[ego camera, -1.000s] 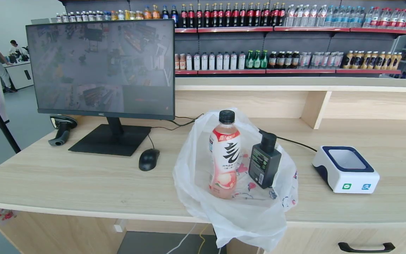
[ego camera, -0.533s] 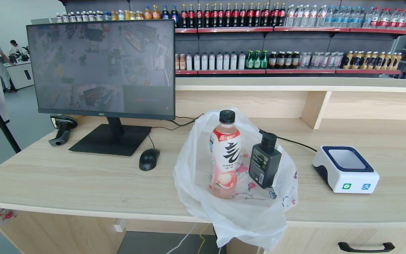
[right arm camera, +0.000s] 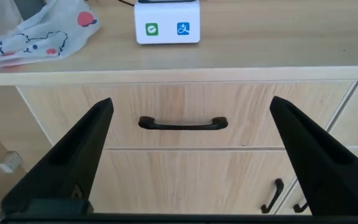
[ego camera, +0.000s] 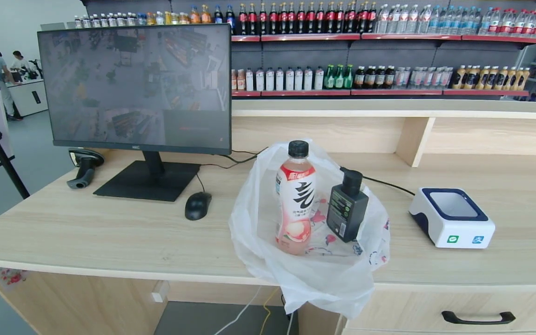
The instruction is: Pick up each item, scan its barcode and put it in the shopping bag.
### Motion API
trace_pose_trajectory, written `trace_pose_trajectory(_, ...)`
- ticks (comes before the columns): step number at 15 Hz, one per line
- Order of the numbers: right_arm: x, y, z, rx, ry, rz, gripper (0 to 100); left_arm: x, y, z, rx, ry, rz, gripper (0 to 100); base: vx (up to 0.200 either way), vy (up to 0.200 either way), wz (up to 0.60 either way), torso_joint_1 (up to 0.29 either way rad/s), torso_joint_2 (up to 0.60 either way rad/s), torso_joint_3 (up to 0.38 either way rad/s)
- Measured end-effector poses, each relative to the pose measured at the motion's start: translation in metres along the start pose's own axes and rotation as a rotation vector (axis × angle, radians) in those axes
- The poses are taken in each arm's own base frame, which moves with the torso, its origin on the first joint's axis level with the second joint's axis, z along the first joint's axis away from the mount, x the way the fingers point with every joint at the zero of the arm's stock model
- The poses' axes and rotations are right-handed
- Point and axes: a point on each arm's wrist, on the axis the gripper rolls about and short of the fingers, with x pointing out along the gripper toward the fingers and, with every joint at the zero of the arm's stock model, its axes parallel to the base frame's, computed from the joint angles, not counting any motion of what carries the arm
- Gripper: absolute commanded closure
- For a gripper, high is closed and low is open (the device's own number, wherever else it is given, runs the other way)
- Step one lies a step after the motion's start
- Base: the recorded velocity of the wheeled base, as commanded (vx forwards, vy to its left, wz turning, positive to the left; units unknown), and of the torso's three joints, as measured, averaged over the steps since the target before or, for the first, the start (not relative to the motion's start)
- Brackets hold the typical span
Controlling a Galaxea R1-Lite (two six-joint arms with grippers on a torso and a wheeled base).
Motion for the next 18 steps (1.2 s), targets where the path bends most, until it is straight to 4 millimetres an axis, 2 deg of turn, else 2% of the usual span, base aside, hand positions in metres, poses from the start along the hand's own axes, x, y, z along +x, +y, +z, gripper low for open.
trace_pose_trajectory(3, -0.0002, 0.0, 0.0002, 0.063, -0.003, 0.0, 0, 0.0, 0.0, 0.0, 0.0, 0.0, 0.0, 0, -0.2, 0.0, 0.0, -0.004, 0.0, 0.007)
trace_pose_trajectory(6, -0.0002, 0.0, 0.0001, 0.057, -0.004, -0.001, 0, 0.0, 0.0, 0.0, 0.0, 0.0, 0.0, 0, 0.0, 0.0, 0.0, 0.0, 0.0, 0.0)
trace_pose_trajectory(10, -0.0001, 0.0, -0.0002, 0.056, -0.003, 0.0, 0, 0.0, 0.0, 0.0001, 0.001, -0.001, 0.0, 0, 0.0, 0.0, -0.6, 0.008, 0.0, 0.0)
trace_pose_trajectory(12, -0.0002, 0.0, -0.0001, 0.056, -0.003, 0.001, 0, 0.0, 0.0, 0.0, 0.003, 0.0, 0.0, 0, 0.0, 0.0, 0.0, 0.0, 0.0, 0.0)
trace_pose_trajectory(18, -0.0002, 0.0, -0.0002, 0.059, -0.003, 0.002, 0, 0.0, 0.0, 0.0, 0.003, 0.0, 0.001, 0, 0.0, -0.2, 0.0, 0.0, 0.0, 0.002)
